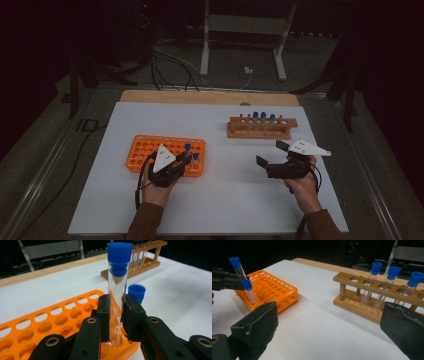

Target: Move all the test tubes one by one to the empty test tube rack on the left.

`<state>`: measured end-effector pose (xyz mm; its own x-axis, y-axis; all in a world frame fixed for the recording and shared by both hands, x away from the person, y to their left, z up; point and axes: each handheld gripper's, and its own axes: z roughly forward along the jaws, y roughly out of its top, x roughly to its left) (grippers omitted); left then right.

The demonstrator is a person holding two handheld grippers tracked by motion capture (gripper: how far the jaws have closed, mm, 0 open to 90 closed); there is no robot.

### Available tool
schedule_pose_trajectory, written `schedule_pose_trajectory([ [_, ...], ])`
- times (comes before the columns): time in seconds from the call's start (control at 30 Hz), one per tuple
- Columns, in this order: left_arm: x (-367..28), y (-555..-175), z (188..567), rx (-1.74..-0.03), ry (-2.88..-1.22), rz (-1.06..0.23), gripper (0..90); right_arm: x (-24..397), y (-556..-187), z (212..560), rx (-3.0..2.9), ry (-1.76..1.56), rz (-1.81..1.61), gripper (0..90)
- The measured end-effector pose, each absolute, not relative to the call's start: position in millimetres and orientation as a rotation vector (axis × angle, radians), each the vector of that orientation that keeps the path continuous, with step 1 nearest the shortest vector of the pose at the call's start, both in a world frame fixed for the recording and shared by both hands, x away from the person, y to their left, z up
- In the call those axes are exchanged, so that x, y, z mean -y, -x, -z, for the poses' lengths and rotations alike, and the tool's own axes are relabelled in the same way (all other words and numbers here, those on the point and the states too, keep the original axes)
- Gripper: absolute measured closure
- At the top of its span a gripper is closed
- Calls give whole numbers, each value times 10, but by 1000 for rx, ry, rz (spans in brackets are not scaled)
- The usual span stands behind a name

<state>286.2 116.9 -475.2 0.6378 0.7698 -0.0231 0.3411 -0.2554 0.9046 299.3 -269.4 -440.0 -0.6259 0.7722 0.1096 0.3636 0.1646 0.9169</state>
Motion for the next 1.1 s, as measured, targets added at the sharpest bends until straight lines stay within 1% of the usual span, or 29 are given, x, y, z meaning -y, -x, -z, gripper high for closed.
schedule_pose_trajectory([
  [0.57, -1052, -2912, 4897, -936, -2041, -511, 778, 2682, -2990, 4421, -2084, -1074, -1445, 21],
  [0.9, -1039, -2901, 4891, -938, -2049, -524, 774, 2671, -2992, 4428, -2088, -1075, -1442, 21],
  [1.03, -1066, -2901, 4882, -948, -2047, -511, 760, 2670, -3000, 4428, -2088, -1077, -1441, 21],
  [1.1, -1068, -2897, 4873, -952, -2048, -511, 736, 2667, -3009, 4430, -2089, -1074, -1433, 21],
])
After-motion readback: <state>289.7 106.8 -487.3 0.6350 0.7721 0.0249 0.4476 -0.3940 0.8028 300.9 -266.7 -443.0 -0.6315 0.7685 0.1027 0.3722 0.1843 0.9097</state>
